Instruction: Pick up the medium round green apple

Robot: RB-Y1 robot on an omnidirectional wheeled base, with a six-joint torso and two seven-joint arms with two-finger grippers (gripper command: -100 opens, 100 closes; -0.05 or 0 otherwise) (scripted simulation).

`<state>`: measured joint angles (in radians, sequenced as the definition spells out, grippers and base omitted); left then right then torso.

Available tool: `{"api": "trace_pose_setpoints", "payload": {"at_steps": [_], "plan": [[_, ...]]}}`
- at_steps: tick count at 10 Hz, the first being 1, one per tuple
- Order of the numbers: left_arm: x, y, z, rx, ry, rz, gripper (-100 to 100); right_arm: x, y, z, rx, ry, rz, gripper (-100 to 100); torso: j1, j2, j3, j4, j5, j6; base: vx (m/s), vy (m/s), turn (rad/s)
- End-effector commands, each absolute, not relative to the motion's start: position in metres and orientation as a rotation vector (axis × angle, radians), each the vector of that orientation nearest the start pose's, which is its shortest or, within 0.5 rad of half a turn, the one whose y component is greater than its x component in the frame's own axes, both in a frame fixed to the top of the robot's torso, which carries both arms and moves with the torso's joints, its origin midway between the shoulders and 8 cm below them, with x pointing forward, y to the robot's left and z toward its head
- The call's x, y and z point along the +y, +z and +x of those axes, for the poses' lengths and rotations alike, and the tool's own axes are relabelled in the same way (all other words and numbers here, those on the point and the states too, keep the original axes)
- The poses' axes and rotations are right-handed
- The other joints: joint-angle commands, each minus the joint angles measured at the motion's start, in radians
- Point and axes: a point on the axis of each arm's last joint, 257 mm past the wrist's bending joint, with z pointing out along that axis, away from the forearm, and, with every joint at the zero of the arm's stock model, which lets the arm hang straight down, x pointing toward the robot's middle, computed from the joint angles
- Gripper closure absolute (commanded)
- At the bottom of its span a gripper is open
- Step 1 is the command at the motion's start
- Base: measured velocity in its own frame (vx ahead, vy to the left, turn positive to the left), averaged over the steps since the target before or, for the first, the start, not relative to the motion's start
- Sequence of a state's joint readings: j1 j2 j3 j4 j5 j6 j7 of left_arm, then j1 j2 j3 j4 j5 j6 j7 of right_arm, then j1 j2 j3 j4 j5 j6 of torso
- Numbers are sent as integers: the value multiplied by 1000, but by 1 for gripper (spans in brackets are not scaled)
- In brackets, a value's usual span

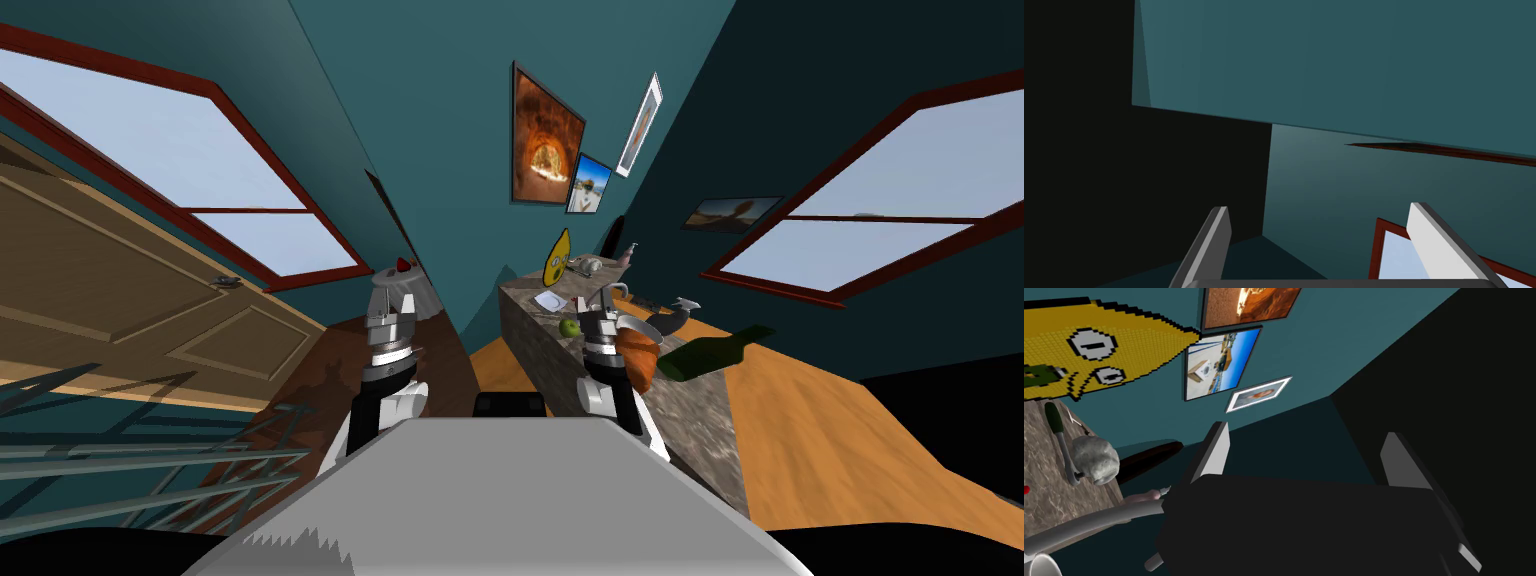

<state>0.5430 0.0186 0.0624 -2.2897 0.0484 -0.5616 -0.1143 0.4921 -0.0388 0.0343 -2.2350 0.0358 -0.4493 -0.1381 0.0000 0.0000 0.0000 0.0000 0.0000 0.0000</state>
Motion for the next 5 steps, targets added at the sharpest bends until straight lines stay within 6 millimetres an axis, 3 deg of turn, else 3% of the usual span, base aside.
{"api": "trace_pose_setpoints", "payload": {"at_steps": [1, 5], "plan": [[305, 29, 323, 601, -1156, -595, 0, -265, -16, 362, 767, 1360, 723, -100, 0, 0, 0, 0, 0, 0, 2, 25, 24], [305, 29, 323, 600, -1156, -595, 0, -278, -52, 353, 957, 1159, 682, -100, 4, 1, 1, 0, 1, 0, -7, 59, 11]]}}
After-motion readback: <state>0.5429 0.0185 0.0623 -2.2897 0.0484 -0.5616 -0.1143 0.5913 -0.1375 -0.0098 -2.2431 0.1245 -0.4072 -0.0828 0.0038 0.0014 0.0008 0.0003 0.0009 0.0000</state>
